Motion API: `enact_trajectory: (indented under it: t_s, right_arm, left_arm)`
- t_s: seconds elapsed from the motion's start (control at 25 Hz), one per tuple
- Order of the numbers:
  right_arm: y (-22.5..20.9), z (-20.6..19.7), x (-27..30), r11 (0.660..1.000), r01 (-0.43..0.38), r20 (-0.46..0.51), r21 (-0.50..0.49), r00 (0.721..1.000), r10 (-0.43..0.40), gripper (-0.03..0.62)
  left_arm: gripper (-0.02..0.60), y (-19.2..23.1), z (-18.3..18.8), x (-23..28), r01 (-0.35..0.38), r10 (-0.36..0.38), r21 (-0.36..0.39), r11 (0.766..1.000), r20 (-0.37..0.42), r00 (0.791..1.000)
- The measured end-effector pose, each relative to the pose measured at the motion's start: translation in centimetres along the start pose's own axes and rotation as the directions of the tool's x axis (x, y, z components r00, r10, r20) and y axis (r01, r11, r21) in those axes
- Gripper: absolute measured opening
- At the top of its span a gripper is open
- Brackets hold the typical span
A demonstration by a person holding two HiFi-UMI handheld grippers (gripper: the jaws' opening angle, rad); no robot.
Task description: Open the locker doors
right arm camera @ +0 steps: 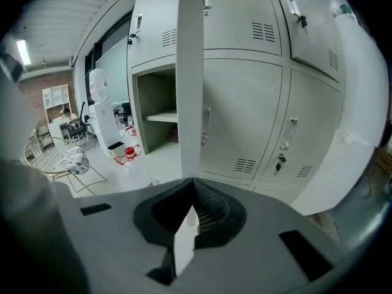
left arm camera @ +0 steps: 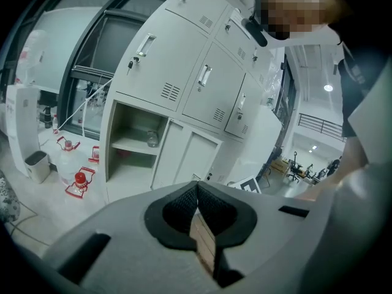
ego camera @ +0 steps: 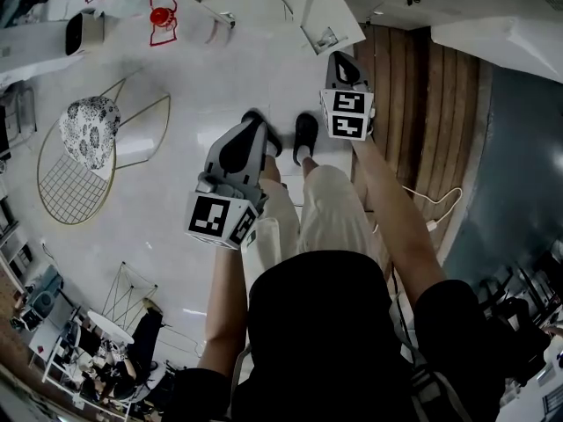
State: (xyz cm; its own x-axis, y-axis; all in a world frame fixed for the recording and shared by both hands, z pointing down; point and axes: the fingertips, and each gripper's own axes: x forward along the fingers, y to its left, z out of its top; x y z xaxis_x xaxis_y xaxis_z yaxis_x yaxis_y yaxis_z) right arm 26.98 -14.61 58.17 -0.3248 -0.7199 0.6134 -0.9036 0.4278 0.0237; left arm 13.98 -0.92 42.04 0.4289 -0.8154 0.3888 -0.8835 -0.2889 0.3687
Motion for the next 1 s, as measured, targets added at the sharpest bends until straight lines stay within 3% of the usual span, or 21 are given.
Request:
enact_trajectory:
  t_s: [0.64,0.84,1.0]
  right_arm:
    - [-1.4,0.1,0.3,1.000,-0.002,-0.002,-0.009,1.000,0.002,0.003]
    - [-1.4,0.1,0.3,1.000,-0.011,-0.011,-0.029,1.000,0.011,0.003]
    - [-1.2,0.4,0.0,0.998,-0.014,-0.020,-0.060,1.000,0.013,0.003]
  left_arm:
    - [0.018,-1.3,0.8,0.8,0.032,-0.032,0.070,0.997,0.000,0.999]
    - [0.018,-1.9,1.8,0.4,0.017,-0.017,0.034,0.999,-0.012,1.000]
    - [0.018,-2.1,2.0,-0.3,0.032,-0.032,0.045,0.998,0.002,0.999]
